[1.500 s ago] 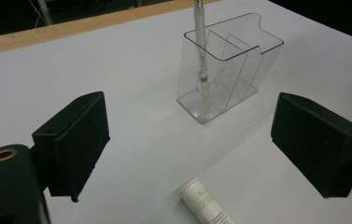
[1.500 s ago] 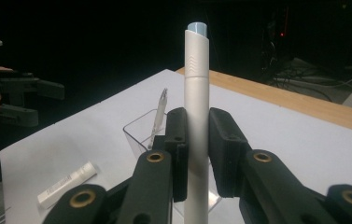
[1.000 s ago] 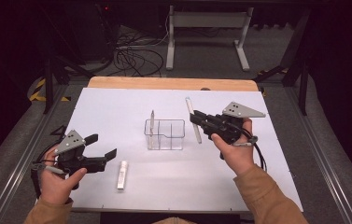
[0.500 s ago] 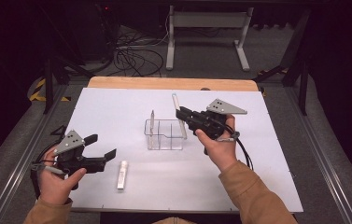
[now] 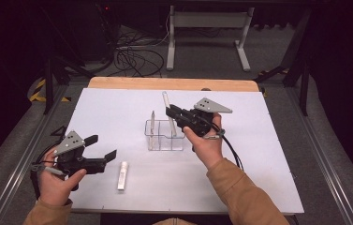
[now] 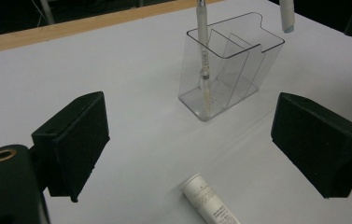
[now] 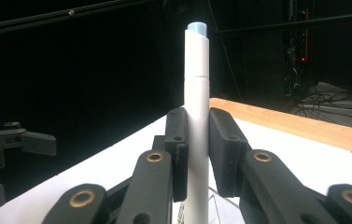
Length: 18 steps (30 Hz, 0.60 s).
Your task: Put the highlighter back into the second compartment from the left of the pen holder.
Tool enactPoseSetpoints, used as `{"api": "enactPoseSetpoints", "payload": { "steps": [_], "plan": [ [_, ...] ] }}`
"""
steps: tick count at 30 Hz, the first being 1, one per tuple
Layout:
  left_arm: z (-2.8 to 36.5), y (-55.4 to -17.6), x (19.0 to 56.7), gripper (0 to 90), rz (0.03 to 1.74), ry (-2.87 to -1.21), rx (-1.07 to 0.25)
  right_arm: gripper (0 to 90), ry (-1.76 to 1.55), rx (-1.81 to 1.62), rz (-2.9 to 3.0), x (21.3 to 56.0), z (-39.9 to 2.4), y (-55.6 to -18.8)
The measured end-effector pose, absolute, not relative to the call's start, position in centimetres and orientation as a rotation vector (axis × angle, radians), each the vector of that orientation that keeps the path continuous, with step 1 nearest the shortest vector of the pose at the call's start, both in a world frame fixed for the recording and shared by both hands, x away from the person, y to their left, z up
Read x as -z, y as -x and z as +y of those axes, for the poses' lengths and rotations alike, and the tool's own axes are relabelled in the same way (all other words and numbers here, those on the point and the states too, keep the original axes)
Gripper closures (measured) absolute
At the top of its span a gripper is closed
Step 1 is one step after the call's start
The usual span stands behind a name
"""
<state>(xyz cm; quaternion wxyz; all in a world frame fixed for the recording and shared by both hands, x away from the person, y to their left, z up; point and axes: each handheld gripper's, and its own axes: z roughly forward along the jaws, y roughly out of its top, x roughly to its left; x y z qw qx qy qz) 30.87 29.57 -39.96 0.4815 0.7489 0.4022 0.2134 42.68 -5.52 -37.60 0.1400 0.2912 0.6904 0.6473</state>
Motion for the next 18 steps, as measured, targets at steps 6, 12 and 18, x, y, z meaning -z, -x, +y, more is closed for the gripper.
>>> {"api": "enactPoseSetpoints", "payload": {
  "steps": [6,12,18],
  "plan": [
    [29.6,-30.9,40.0,12.1,0.977,-1.83,-0.522,79.1,-0.839,-1.863,1.975,38.1,-4.6,-43.2],
    [29.6,-30.9,40.0,12.1,0.978,-1.83,-0.521,79.1,-0.852,-1.848,1.979,38.7,-4.0,-43.6],
    [29.5,-30.9,40.0,12.1,0.979,-1.833,-0.516,79.1,-0.855,-1.843,1.975,39.2,-3.4,-44.0]
  ]
}}
